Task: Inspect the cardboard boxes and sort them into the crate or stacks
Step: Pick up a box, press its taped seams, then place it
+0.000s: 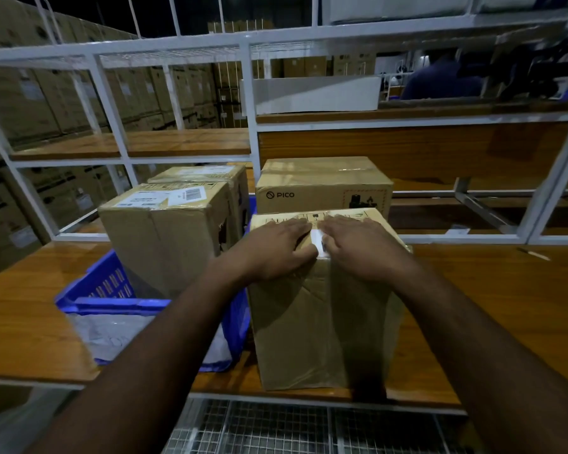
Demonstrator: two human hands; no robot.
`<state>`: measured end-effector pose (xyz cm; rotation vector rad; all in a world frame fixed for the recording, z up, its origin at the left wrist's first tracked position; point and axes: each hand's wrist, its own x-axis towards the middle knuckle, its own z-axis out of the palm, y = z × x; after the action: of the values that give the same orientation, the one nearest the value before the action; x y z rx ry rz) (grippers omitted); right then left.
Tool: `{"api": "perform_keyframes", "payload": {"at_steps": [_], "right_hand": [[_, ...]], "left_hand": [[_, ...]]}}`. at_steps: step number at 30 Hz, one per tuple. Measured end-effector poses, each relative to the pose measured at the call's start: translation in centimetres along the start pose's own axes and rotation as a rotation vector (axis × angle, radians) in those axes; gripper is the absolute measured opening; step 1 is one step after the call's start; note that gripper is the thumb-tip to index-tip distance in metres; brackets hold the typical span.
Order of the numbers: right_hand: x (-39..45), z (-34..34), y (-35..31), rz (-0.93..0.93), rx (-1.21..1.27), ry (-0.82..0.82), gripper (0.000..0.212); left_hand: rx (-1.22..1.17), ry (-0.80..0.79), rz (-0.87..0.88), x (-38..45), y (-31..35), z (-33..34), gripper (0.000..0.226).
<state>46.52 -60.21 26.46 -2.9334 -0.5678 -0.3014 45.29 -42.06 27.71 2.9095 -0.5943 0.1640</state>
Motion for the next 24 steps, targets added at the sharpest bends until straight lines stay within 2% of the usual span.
{"api": "perform_keyframes", "payload": {"at_steps": [3,9,14,21,24], "right_hand": [[0.6,-0.2,-0.1,-0.044,0.048,-0.055,0.051],[1.0,-0.1,0.4,-0.034,0.098,-0.06,0.052],[-1.1,0.7,2.8,0.137,0.114,0.148,0.04],[-1.2,1.1,3.4,0.143,0.108,0.176,0.041],[-2.6,2.0,3.8,0.122,0.269,0.337,0.034]], "left_hand": [[0.039,-0.064,0.011,0.5,0.4,0.0,0.062],[-0.006,-0.039,-0.011,0.4,0.3,-0.1,0.06],[-0.12,-0.008,-0.084,-1.0,-2.9,0.4,0.065],[-0.238,0.087,-0.082,-1.3,-4.3,1.7,0.065],[-0.482,0.219,-0.086,-2.3,-3.8,2.5,0.066]]}}
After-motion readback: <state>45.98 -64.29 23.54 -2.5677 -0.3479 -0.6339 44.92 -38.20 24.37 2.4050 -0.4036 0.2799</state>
